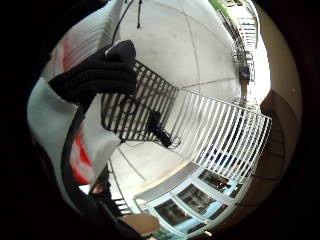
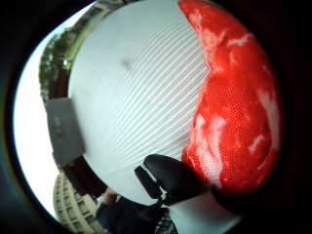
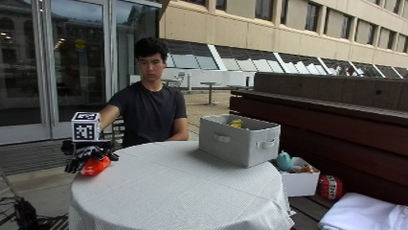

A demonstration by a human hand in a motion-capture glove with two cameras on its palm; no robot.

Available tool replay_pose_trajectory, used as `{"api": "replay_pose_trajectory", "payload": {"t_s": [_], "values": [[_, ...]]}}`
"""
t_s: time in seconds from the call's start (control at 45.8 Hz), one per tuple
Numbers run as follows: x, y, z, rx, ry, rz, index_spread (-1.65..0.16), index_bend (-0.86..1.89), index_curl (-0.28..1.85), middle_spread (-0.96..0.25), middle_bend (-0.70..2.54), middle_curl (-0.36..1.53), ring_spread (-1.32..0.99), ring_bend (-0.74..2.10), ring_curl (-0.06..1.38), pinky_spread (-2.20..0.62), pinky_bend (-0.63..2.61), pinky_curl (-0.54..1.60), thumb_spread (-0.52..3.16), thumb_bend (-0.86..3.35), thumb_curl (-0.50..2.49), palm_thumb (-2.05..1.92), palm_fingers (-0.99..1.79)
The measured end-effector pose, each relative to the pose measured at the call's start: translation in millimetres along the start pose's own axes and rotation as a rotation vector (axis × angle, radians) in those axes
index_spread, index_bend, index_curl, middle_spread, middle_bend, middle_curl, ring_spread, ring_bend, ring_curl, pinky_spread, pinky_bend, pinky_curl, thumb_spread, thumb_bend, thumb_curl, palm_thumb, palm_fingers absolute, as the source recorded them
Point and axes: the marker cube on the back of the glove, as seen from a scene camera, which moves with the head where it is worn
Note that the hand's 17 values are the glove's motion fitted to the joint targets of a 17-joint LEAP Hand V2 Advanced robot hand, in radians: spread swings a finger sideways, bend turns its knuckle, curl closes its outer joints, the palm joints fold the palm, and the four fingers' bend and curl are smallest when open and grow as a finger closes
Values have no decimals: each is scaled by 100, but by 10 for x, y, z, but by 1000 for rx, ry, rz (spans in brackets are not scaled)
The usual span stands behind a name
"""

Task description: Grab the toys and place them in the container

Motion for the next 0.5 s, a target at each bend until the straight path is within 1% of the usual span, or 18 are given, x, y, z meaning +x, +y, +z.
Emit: {"api": "replay_pose_trajectory", "payload": {"t_s": [0.175,0.328,0.437,0.459,0.503], "values": [[28,-37,93,-47,-52,26,-31,4,6,-1,24,42,-19,61,37,-8,129,40,123,21,34,46,-6],[93,-7,68,-88,-73,24,-32,8,8,-3,23,42,-31,63,37,-17,135,41,130,24,38,54,-4],[123,-15,42,-96,-104,36,-34,15,10,-8,24,43,-42,61,36,-23,140,41,137,31,41,64,6],[128,-9,41,-96,-109,38,-34,10,9,-7,23,43,-42,63,36,-23,140,41,137,30,41,62,2],[136,-7,32,-92,-115,40,-35,15,11,-11,24,44,-46,61,36,-25,140,40,139,34,43,68,7]]}}
